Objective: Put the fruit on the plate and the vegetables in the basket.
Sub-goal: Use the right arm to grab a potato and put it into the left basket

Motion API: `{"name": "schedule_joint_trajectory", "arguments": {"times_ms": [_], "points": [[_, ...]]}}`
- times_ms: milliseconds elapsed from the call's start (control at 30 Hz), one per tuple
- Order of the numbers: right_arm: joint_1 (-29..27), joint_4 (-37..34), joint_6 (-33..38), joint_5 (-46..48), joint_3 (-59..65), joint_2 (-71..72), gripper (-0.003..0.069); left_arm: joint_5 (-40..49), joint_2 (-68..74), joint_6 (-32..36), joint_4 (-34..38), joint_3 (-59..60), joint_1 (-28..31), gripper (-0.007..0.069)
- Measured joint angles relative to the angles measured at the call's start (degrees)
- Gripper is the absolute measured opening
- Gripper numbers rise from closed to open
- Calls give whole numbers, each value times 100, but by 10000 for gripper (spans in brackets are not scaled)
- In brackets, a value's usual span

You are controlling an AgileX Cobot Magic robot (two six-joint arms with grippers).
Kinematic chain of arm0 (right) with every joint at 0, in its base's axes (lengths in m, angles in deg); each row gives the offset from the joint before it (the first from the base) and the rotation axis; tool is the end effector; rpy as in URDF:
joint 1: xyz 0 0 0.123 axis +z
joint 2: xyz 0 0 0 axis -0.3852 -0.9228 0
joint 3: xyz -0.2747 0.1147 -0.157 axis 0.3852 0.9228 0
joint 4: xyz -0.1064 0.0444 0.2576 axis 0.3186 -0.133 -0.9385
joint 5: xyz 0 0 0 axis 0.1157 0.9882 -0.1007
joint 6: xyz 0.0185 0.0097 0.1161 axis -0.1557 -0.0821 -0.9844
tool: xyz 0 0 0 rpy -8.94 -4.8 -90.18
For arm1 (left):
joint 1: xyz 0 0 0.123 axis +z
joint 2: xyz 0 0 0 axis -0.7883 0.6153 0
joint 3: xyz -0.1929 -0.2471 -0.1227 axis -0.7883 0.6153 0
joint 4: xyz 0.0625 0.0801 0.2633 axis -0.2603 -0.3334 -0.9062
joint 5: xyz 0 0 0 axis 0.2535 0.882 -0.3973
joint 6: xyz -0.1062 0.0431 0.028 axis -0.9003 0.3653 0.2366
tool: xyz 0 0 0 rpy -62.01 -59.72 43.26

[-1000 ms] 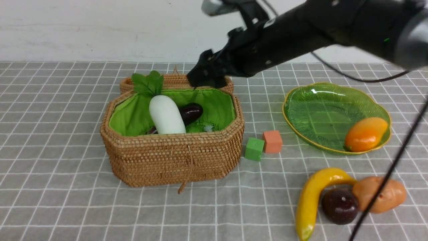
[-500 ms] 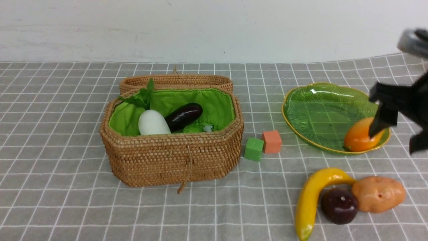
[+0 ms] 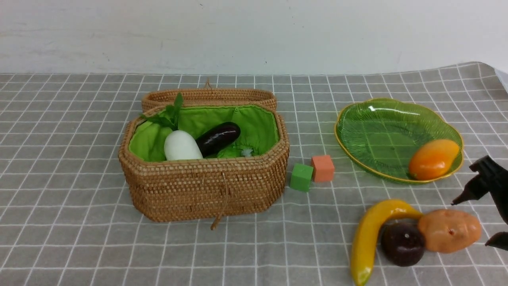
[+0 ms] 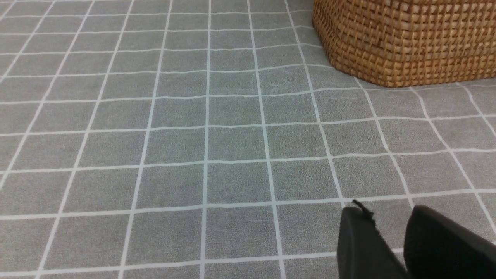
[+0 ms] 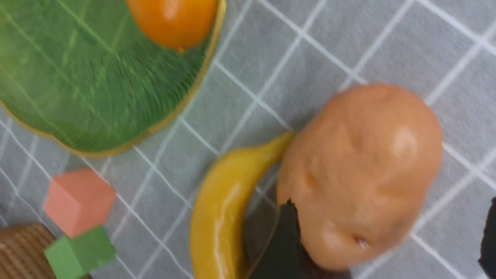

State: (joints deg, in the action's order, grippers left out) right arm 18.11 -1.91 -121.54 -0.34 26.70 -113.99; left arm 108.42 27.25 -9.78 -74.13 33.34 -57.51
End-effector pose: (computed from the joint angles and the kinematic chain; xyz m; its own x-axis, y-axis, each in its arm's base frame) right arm 0.2946 -0.0057 0.2351 -0.4803 0.8505 -0.2142 0.6797 0.5153 0.5220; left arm 0.0554 -0.0018 0.1582 -0.3405 -0.0168 -0.9401 0.0508 0.9980 -0.0363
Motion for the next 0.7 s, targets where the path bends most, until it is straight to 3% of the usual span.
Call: {"name": "schedule_joint_trajectory", "arguments": {"times_ms": [300, 433, 700], "points": [[0, -614, 144, -387, 5, -933, 617, 0, 0, 0, -7, 0, 0, 187], [0, -883, 411, -584, -45, -1185, 561, 0, 0, 0, -7, 0, 0, 192], [0, -758, 626, -328, -48, -1021, 559, 0, 0, 0, -7, 0, 0, 202]]}}
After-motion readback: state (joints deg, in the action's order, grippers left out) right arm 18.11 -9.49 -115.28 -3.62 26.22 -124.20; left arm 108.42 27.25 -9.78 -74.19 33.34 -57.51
